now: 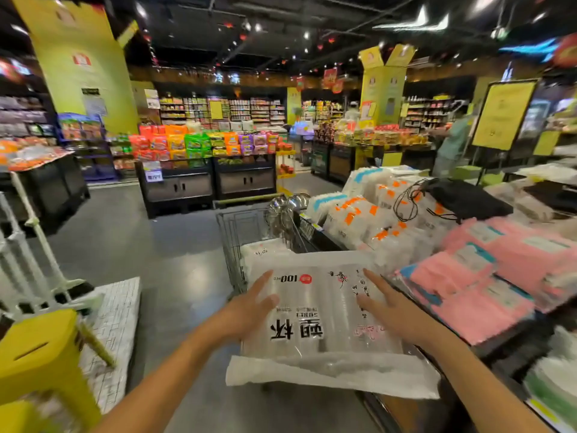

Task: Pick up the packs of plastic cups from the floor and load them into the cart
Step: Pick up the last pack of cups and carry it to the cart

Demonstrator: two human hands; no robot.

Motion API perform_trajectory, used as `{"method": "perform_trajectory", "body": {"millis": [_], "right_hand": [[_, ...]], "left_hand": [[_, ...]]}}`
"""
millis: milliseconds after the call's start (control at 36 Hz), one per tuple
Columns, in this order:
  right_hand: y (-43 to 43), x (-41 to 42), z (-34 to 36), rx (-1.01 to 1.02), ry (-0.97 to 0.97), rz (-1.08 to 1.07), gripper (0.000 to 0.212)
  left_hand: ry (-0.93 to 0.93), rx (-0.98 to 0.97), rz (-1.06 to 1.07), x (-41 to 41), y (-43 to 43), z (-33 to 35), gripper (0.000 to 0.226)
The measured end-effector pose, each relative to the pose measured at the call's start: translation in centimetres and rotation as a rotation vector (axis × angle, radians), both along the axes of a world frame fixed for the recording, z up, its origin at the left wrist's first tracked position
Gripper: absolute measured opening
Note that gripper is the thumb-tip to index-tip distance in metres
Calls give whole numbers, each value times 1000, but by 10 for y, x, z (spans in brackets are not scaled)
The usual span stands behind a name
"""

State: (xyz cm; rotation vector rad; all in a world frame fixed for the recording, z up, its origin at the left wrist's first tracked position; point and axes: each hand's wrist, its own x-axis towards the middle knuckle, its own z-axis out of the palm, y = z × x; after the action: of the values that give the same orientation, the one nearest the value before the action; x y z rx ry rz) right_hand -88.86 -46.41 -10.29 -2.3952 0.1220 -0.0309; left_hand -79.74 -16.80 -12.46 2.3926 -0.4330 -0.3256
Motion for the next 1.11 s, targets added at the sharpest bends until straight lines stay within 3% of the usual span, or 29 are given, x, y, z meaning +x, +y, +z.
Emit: {"method": "perform_trajectory", "body": {"millis": [194, 361, 806, 1111], "right_hand": [[-42, 109, -2, -27, 17, 131, 68], [-65, 189, -22, -25, 76, 204, 69], [-26, 417, -71, -92, 84, 257, 69], [-18, 540, -131, -19, 79, 264, 70]], "left_hand": [[25, -154, 126, 55, -27, -4, 62], [53, -98, 267, 97, -47, -12, 56], [73, -136, 303, 299, -13, -65, 57], [104, -157, 334, 419, -1, -115, 63]]}}
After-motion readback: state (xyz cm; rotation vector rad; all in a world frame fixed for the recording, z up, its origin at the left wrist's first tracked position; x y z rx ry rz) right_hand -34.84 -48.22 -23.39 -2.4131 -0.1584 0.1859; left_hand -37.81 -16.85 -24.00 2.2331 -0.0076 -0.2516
